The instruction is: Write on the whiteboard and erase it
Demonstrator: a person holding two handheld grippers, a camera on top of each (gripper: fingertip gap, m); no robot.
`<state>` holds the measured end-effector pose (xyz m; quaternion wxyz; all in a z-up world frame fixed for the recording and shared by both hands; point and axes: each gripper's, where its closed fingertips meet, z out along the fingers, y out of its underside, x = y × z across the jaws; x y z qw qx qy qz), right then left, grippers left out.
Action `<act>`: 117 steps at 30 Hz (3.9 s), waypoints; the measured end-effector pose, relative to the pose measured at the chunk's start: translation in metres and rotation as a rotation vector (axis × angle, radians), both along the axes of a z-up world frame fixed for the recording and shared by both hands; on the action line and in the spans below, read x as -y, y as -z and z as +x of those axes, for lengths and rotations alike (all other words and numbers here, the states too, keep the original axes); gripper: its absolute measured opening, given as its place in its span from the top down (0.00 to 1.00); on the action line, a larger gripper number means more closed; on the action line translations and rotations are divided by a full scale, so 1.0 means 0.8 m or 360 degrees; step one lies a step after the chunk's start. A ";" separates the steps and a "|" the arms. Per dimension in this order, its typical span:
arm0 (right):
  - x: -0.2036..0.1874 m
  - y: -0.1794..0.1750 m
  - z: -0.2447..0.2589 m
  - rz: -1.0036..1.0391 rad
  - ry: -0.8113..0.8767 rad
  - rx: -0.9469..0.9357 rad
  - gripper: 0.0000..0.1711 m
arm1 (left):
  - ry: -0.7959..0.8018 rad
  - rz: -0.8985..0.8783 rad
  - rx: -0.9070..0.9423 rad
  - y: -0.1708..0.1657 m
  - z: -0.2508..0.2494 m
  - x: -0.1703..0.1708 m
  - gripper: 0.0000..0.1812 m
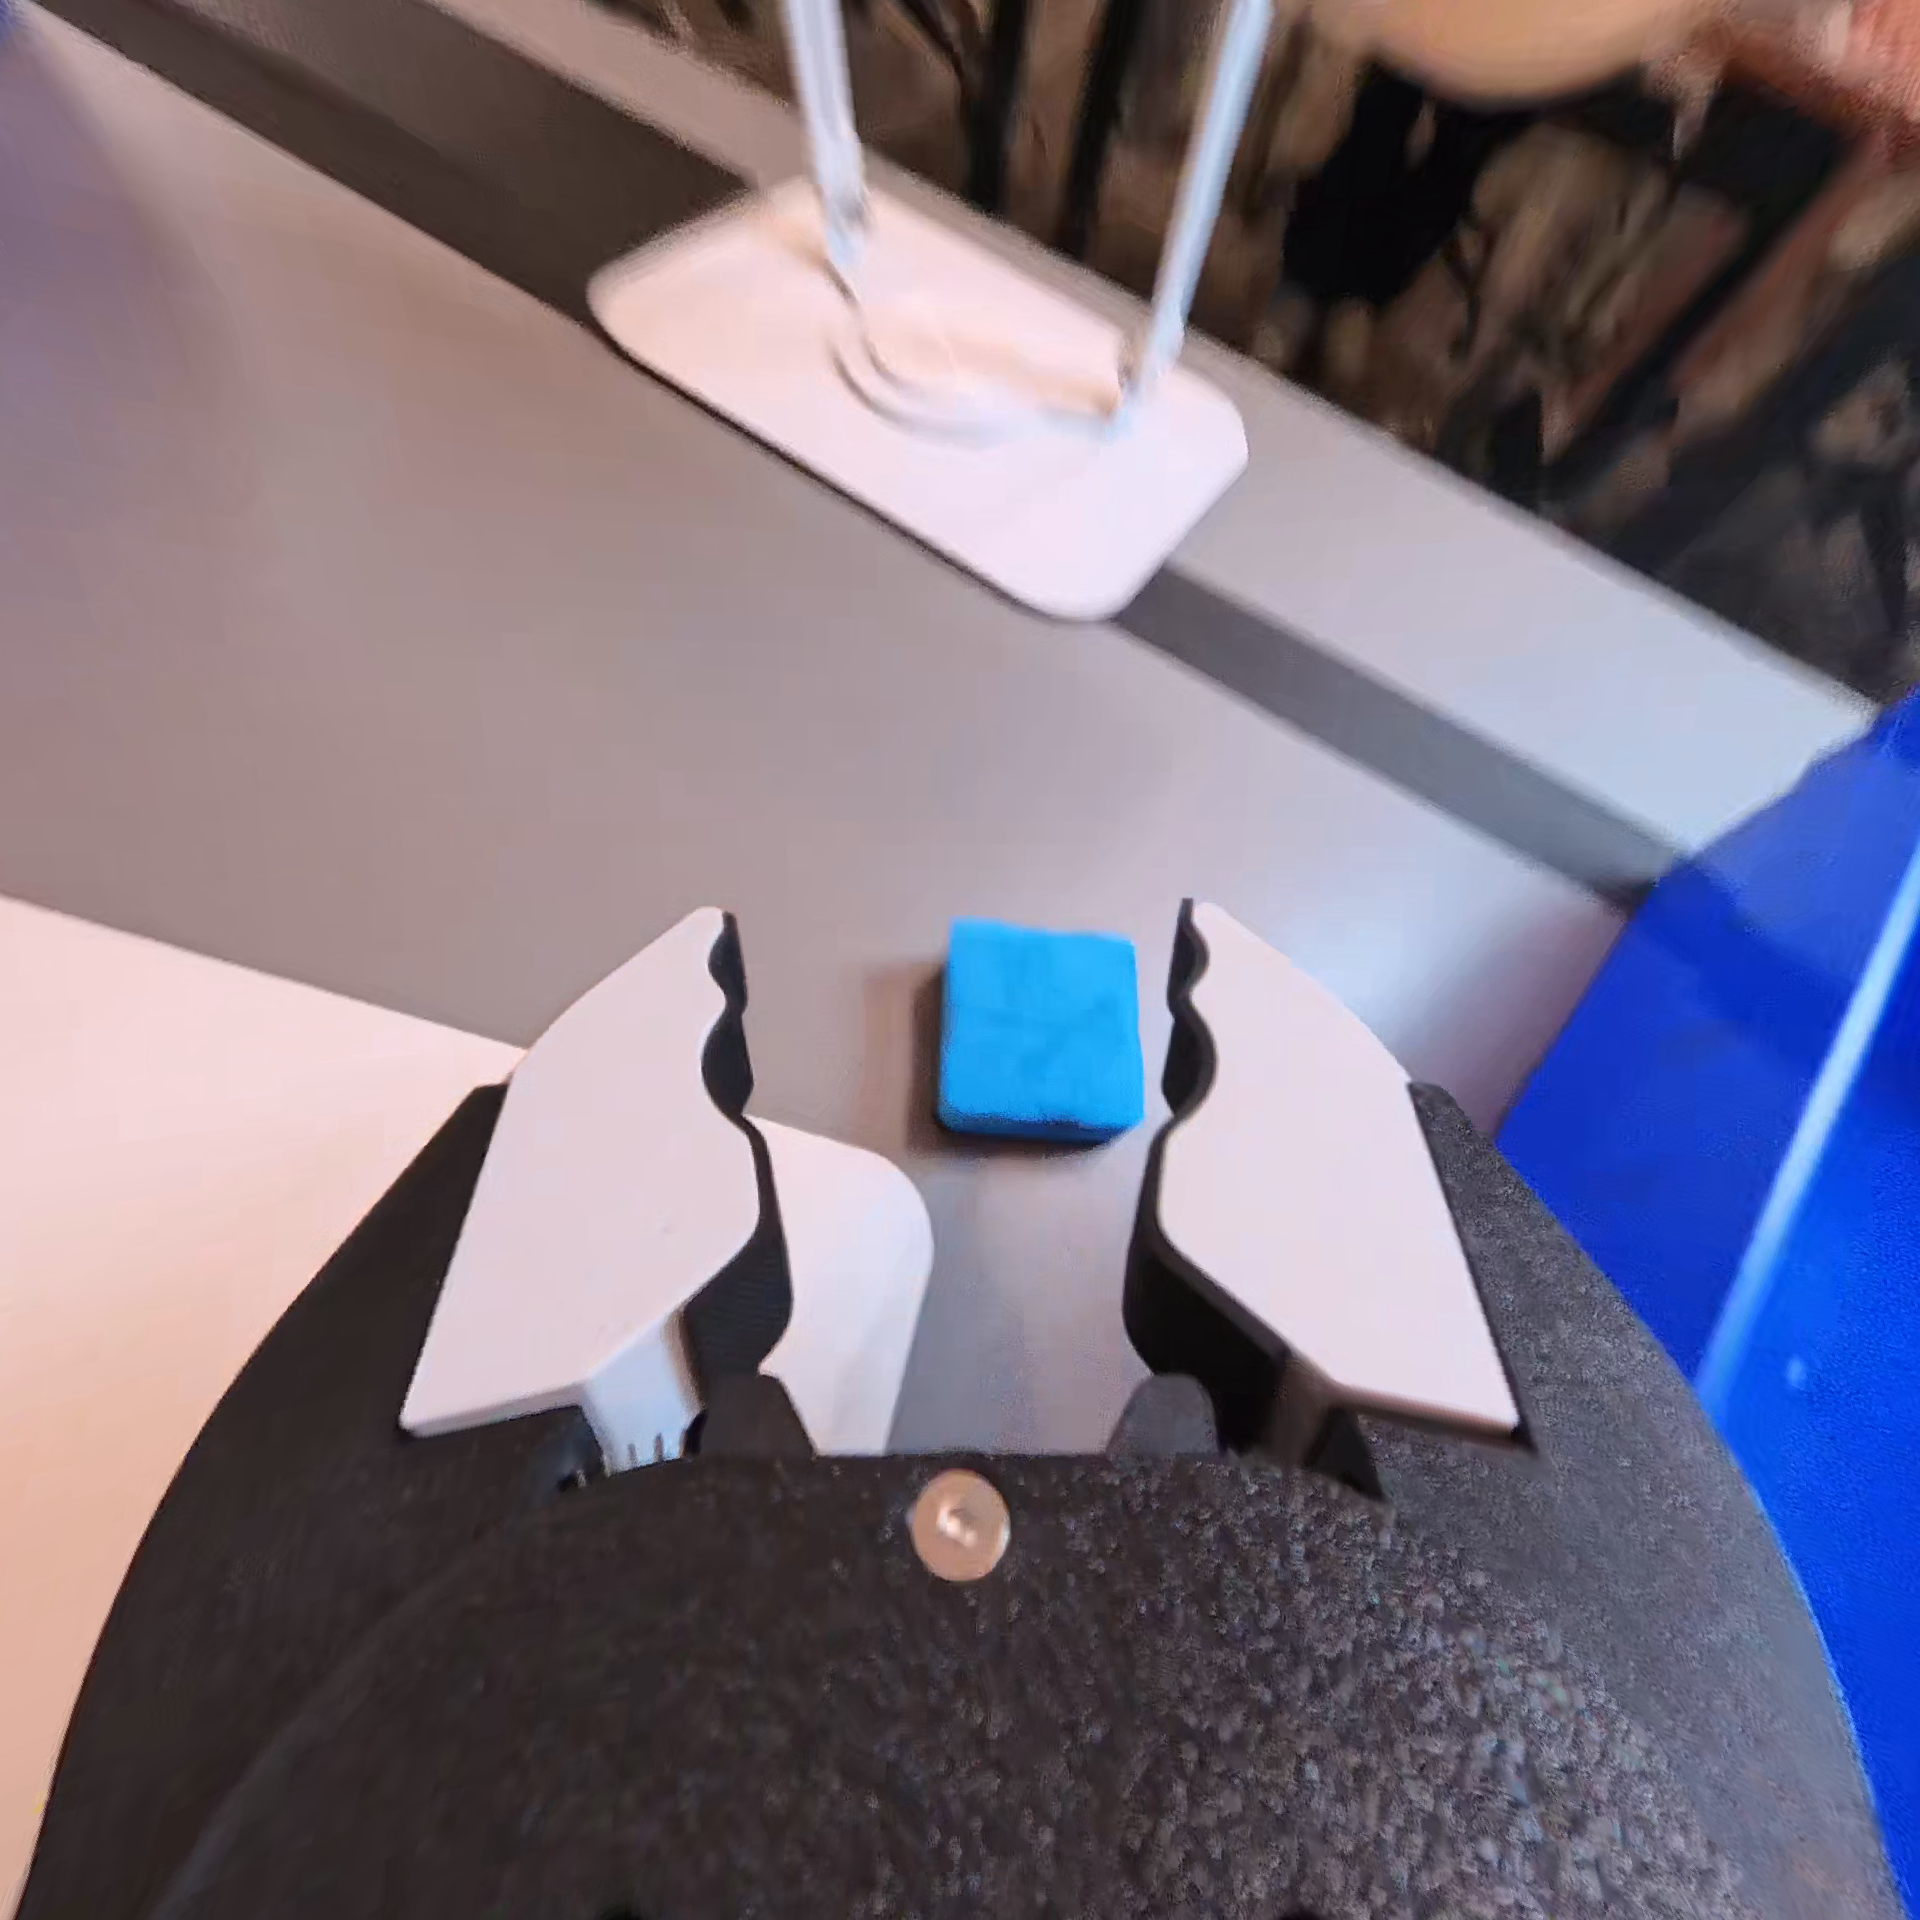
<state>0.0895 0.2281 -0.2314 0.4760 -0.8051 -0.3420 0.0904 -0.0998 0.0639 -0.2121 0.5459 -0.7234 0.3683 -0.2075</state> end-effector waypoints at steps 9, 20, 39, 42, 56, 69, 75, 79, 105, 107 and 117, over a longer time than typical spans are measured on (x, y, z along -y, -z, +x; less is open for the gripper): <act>0.088 -0.125 0.002 0.0391 -0.0346 -0.0377 0.57 | -0.0420 0.0168 -0.0137 -0.093 -0.116 -0.029 0.78; 0.113 -0.058 0.022 0.0217 -0.0439 -0.0421 0.62 | -0.0176 -0.0895 -0.1807 0.022 -0.340 -0.017 0.80; 0.132 -0.036 0.002 0.0264 -0.0614 -0.0315 0.63 | 0.0119 -0.1134 -0.2133 0.092 -0.383 -0.075 0.79; 0.132 -0.037 0.003 0.0257 -0.0612 -0.0335 0.64 | 0.0177 -0.1150 -0.2132 0.097 -0.378 -0.073 0.89; 0.227 -0.085 -0.101 0.0333 -0.1056 -0.0444 0.67 | 0.0396 -0.0018 -0.1321 -0.049 -0.037 0.003 0.90; 0.266 -0.034 -0.137 0.0363 -0.1183 -0.0028 0.82 | 0.0810 -0.0035 -0.1413 0.012 0.106 0.049 0.90; 0.263 -0.037 -0.128 0.0336 -0.1202 -0.0097 0.88 | 0.0825 -0.0061 -0.1277 0.008 0.109 0.049 0.90; 0.263 -0.047 -0.122 0.0250 -0.1231 -0.0240 0.88 | 0.0828 -0.0074 -0.1053 -0.002 0.110 0.051 0.90; 0.288 -0.093 -0.107 -0.0245 -0.1512 -0.1128 0.88 | 0.0769 -0.0196 0.0039 -0.038 0.097 0.095 0.86; 0.287 -0.093 -0.106 -0.0276 -0.1520 -0.1149 0.88 | 0.0750 -0.0178 0.0069 -0.039 0.090 0.092 0.89; 0.301 -0.060 -0.125 -0.0165 -0.1562 -0.0805 0.80 | 0.0847 -0.0406 0.0127 -0.020 0.086 0.105 0.89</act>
